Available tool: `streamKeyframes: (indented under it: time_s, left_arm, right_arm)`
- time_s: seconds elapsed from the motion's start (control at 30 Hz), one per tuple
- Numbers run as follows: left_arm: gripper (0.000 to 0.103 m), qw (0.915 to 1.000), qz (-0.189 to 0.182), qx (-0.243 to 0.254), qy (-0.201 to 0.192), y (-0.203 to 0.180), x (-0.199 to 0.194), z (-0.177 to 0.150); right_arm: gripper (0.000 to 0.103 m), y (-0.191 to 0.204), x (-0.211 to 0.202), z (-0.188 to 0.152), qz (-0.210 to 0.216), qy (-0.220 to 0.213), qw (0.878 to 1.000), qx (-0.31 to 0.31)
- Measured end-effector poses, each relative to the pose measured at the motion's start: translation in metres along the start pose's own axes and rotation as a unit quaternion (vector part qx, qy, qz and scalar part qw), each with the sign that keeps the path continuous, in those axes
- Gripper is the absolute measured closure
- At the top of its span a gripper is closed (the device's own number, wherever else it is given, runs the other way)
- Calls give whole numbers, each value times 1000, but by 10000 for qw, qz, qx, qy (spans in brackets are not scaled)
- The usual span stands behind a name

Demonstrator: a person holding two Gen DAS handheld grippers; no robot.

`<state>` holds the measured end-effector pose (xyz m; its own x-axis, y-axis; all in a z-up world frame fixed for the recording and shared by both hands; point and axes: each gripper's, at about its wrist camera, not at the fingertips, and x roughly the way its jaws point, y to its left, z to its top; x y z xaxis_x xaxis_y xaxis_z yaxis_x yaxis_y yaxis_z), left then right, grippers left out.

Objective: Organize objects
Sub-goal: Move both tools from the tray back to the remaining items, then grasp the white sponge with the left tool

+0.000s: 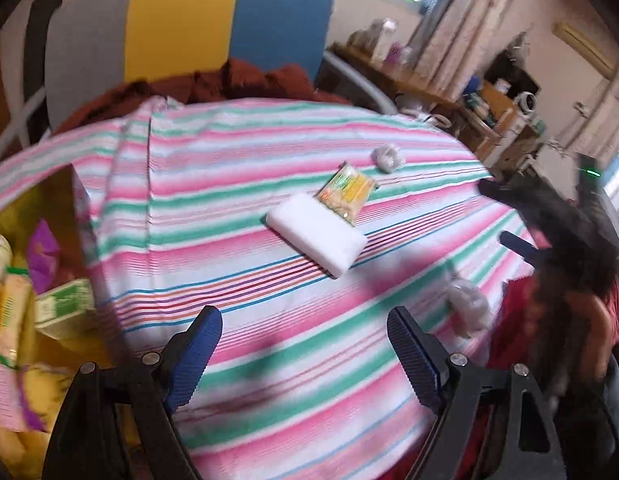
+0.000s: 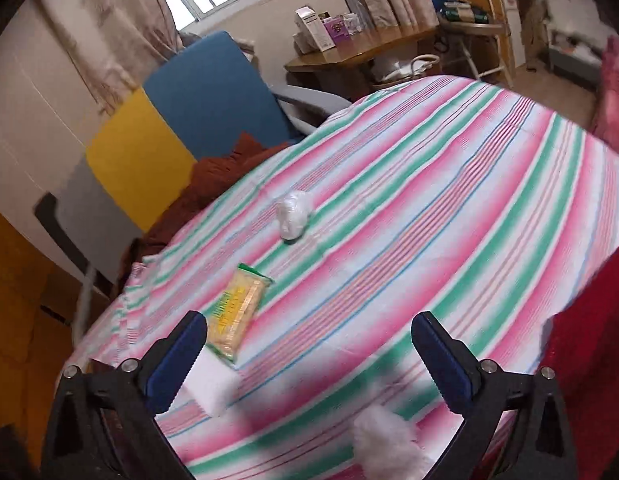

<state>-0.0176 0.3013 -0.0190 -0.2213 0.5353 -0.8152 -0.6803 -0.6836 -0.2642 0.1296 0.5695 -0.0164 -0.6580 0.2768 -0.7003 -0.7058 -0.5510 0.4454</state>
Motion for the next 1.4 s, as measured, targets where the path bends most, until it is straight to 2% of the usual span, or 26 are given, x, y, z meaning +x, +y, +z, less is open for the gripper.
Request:
streamKeyframes:
  time_s: [0.13, 0.23, 0.4, 0.53, 0.63, 0.8, 0.83, 0.87, 0.97, 1.03, 1.13, 1.2, 1.27, 1.4]
  left_arm:
    - [16, 9992, -116, -187, 322, -8, 41, 16]
    - [15, 9983, -46, -359, 451, -10, 63, 32]
    - [8, 9974, 216, -431, 542, -14, 93, 60]
    - [7, 9950, 423, -531, 730, -15, 119, 78]
    - [7, 9939, 601, -518, 763, -19, 132, 84]
    - [6, 9899, 1085, -203, 887, -18, 147, 78]
    - [6, 9904, 1032, -177, 906, -13, 149, 74]
    - [7, 9920, 964, -90, 805, -12, 145, 71]
    - [25, 9910, 1083, 195, 758, -10, 135, 62]
    - [32, 9906, 1102, 331, 738, -7, 129, 57]
    - [33, 9915, 879, 523, 798, -7, 122, 49]
    - [25, 9943, 372, 568, 825, -10, 113, 42]
    - [19, 9956, 29, 445, 824, -7, 103, 35]
    - [19, 9978, 25, 269, 600, 4, 80, 24]
  right_arm:
    - [0, 3, 0, -1, 71, 54, 9999, -51]
    - [0, 9, 0, -2, 95, 47, 9998, -147]
    - [0, 6, 1, -3, 208, 62, 9997, -100]
    - [0, 4, 2, -2, 299, 56, 9995, -41]
    - [0, 3, 2, -1, 349, 57, 9994, 4]
    - [0, 2, 2, -1, 382, 69, 9992, 33]
    - [0, 2, 1, -1, 396, 59, 9992, 43]
    - [0, 1, 1, -1, 403, 56, 9992, 61]
    - [0, 0, 2, 0, 369, 75, 9993, 74]
    - [0, 2, 2, -1, 332, 75, 9994, 38]
    - [0, 2, 3, -1, 276, 89, 9996, 11]
    - [0, 2, 4, 0, 242, 103, 9997, 2]
    - [0, 3, 4, -1, 205, 105, 9997, -24]
    - [0, 4, 5, -1, 171, 135, 9998, -52]
